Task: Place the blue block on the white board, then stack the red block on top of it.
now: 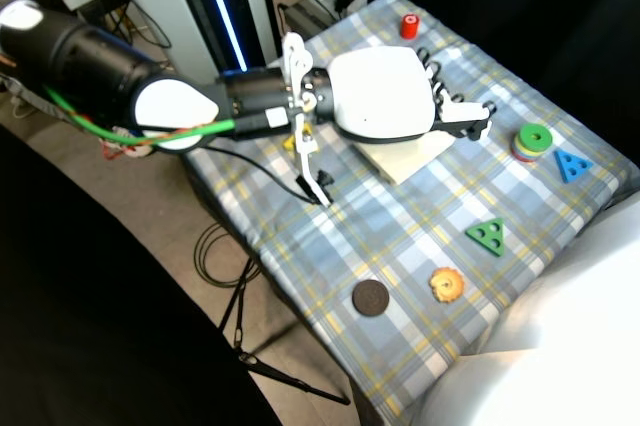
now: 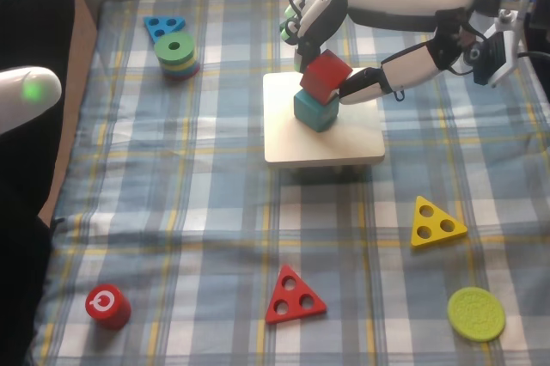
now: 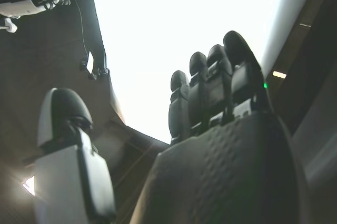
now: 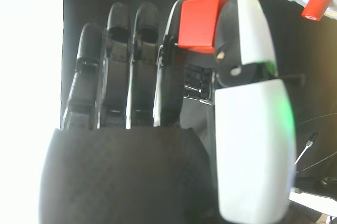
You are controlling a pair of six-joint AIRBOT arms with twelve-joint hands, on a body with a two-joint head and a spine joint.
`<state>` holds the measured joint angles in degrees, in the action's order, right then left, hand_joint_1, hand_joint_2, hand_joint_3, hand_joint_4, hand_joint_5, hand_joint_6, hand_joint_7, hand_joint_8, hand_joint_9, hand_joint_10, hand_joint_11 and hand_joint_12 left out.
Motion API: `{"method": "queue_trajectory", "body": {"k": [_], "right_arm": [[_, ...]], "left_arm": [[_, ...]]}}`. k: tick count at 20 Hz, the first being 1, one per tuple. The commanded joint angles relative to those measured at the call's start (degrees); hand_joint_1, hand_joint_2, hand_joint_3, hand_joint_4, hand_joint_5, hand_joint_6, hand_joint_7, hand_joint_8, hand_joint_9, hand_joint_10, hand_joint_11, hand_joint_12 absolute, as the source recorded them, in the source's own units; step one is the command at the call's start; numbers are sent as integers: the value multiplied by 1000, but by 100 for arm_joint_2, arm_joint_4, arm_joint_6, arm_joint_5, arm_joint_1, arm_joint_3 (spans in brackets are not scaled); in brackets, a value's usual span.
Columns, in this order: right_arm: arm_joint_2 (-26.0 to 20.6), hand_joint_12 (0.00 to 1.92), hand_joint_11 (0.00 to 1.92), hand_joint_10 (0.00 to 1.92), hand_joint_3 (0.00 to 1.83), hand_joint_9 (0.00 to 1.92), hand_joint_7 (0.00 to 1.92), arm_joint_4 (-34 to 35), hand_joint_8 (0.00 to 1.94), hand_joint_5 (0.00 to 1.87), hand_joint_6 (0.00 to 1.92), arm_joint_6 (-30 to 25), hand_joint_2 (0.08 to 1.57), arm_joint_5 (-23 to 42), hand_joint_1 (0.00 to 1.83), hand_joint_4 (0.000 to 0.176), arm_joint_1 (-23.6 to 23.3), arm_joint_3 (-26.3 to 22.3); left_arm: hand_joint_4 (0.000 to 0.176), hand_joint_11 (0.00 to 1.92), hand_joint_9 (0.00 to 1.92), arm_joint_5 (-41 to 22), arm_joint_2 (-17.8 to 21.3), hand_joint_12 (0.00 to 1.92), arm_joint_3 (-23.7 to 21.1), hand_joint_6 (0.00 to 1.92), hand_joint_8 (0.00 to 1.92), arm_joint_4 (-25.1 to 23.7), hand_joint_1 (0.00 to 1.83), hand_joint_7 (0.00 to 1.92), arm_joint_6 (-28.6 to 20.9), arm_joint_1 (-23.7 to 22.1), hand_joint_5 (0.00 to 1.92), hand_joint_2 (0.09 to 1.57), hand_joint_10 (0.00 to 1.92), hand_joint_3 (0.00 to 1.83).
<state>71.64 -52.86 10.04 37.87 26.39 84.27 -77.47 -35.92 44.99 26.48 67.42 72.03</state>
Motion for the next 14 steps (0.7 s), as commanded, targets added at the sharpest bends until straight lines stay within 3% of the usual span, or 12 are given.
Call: {"method": "queue_trajectory", "body": {"k": [1,4,6,7,8,9,14], "right_arm": [[5,997,91,1,1,659,807,268,0,1076,814,-32,1067,459,1173,0,-46,-5],[5,1045,137,10,2,687,792,268,2,1035,881,-32,1085,459,1140,0,-46,-6],[5,1071,163,9,2,698,775,268,5,1002,939,-38,1099,459,1101,0,-46,-7],[5,1040,155,5,0,677,755,268,5,877,389,-42,1040,459,1081,0,-46,-7],[5,1008,154,2,0,668,746,267,2,894,145,-44,1025,459,1075,0,-46,-8],[5,984,160,1,0,668,737,266,0,903,28,-45,1014,461,1084,0,-46,-9],[4,994,138,0,1,657,726,257,0,886,7,-51,1015,460,1071,0,-47,-6]], "left_arm": [[101,0,191,-690,-16,517,28,2,1,15,770,291,-57,-55,311,887,1,0],[105,0,187,-690,-17,513,28,0,0,15,772,288,-57,-56,306,886,0,0],[97,0,190,-692,-17,513,29,3,1,15,772,290,-57,-56,313,889,1,0],[92,0,190,-691,-17,515,28,5,2,15,768,293,-57,-56,319,888,1,0],[90,0,189,-691,-17,518,28,3,0,15,760,289,-57,-56,315,891,1,1],[97,0,191,-692,-17,523,28,0,0,16,765,285,-57,-56,308,891,1,1],[85,0,183,-693,-17,490,29,1,1,15,766,283,-57,-58,320,891,3,1]]}}
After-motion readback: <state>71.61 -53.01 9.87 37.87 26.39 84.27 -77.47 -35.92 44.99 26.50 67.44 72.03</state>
